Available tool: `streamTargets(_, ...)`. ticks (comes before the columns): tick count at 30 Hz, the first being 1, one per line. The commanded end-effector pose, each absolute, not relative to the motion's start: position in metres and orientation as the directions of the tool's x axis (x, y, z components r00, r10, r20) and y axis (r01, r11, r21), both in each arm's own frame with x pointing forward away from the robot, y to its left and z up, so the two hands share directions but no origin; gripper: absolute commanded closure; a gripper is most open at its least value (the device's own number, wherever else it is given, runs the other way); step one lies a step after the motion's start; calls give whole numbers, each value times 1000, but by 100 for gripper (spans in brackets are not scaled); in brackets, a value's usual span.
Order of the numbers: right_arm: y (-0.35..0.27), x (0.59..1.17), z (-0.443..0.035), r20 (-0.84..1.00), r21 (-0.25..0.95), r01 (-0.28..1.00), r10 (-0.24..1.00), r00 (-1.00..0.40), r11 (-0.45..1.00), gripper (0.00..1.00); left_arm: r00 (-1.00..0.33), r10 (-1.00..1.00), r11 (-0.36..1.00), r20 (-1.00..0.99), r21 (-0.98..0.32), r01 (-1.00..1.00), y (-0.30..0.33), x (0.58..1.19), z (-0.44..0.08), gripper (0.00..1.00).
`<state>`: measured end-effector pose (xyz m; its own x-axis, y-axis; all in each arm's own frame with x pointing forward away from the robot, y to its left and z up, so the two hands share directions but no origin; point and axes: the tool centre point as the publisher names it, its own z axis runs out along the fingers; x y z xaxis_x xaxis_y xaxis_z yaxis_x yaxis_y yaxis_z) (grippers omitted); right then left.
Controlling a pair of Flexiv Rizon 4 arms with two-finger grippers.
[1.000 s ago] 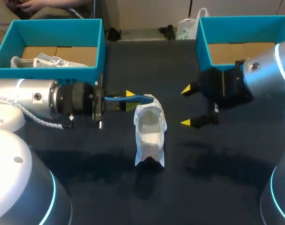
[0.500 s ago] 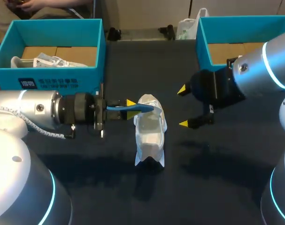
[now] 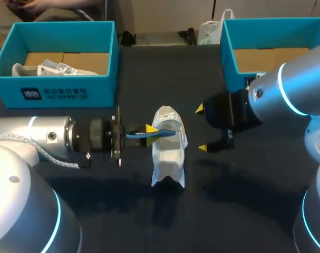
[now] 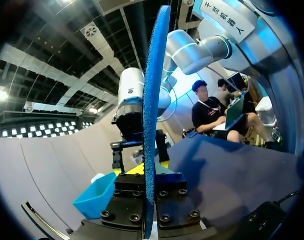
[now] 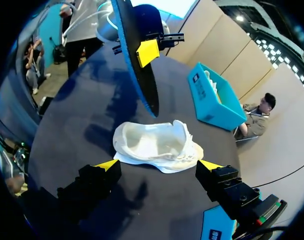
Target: Take the shoe out of the shoebox, open the shoe tongue, remove and reinsert the insole, then place the shoe into the shoebox
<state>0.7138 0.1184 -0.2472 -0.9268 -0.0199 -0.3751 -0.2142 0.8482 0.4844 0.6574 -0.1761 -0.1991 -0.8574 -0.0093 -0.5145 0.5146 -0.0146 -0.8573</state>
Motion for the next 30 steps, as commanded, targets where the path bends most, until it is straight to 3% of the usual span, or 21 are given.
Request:
streamTargets(1, 124, 722, -265, -368, 491, -221, -29, -929, 843, 0, -858, -5, -12, -513, -858, 513, -184, 658, -208, 100)
streamTargets(30, 154, 742, -329, -346, 492, -249, -75, -935, 834, 0, -880, -11, 56, -476, -879, 474, -176, 659, -231, 100)
